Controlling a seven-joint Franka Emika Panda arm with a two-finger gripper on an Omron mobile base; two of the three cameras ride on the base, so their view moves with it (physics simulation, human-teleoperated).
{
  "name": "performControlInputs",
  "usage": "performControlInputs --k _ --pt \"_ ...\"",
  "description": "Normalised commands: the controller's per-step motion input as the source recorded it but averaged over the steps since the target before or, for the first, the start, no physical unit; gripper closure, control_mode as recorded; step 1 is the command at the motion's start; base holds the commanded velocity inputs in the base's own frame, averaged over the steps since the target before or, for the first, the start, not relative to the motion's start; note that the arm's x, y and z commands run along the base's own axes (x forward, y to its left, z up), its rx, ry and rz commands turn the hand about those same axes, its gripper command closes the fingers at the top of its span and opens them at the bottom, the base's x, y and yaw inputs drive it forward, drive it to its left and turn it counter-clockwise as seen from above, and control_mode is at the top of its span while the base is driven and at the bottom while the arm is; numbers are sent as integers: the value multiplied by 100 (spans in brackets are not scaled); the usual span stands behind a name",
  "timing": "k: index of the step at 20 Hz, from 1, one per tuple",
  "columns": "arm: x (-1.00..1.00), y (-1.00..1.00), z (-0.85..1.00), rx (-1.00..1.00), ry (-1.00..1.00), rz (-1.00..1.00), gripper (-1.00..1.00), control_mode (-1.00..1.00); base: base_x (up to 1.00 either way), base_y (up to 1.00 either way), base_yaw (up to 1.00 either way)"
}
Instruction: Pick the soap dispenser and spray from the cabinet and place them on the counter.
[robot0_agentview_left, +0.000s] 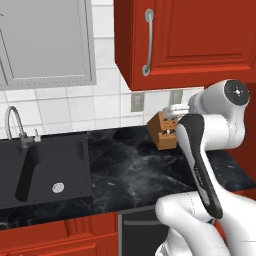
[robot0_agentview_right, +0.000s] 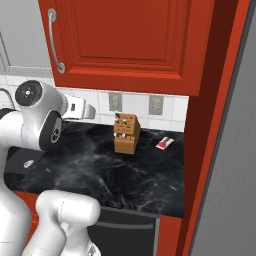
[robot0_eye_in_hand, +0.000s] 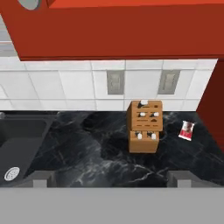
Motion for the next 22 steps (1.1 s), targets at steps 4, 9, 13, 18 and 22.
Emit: performControlInputs --k 4,9,13,18,22 --pt "-27 14 25 0 -24 0 -100 -100 0 0 0" --pt "-29 14 28 0 -26 0 -100 -100 0 0 0" --pt "-25 19 29 0 -25 0 -100 -100 0 0 0" --pt "-24 19 28 -1 -23 0 -100 -100 0 0 0" --pt "-28 13 27 -2 -21 0 -100 -100 0 0 0"
